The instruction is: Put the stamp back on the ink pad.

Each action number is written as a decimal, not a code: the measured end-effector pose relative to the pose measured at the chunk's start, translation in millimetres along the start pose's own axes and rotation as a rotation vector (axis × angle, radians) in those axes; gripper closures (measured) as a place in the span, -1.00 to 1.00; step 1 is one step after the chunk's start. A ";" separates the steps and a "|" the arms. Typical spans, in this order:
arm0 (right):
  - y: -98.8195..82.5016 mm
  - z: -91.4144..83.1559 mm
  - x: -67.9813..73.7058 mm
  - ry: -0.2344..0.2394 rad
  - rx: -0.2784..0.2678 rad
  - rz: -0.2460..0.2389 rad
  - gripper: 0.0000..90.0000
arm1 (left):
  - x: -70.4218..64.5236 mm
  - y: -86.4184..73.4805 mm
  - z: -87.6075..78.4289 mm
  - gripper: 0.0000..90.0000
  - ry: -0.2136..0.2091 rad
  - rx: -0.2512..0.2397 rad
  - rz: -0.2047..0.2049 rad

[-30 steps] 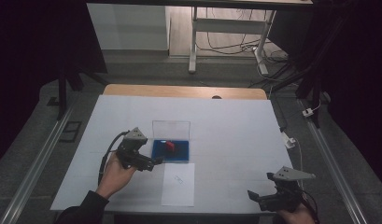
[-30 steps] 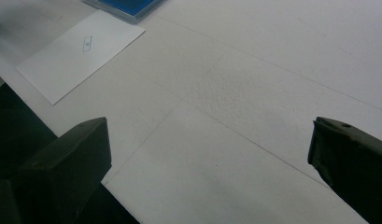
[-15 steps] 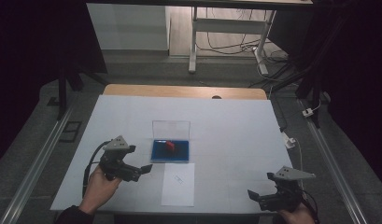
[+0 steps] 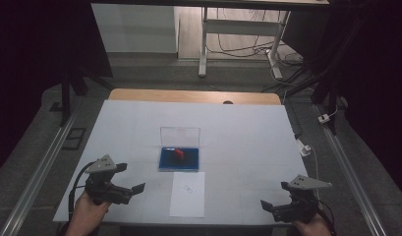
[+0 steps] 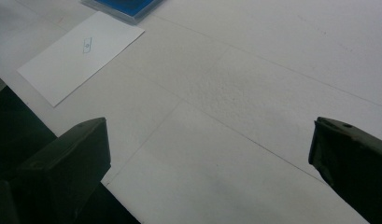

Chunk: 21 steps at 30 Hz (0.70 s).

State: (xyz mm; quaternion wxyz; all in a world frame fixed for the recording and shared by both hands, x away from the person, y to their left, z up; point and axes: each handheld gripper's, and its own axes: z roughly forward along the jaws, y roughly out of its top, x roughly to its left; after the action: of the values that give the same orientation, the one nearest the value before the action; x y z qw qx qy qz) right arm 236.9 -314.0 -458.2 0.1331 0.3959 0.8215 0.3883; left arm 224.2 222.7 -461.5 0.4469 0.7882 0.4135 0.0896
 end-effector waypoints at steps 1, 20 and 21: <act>0.0 0.0 0.0 0.001 0.000 0.000 -1.00 | 0.3 -2.5 -1.5 -1.00 0.004 0.003 -0.003; 0.0 0.3 0.6 -0.005 0.006 -0.002 -1.00 | 1.5 -33.7 -21.8 -1.00 0.141 0.090 -0.042; 0.1 0.2 0.7 -0.005 0.004 -0.002 -1.00 | 0.6 -33.9 -21.5 -1.00 0.151 0.102 -0.040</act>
State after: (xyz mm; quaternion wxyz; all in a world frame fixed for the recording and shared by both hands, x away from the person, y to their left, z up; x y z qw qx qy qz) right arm 236.6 -313.4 -458.2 0.1349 0.3963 0.8224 0.3854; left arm 194.3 245.5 -475.5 0.3753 0.7927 0.4655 0.1184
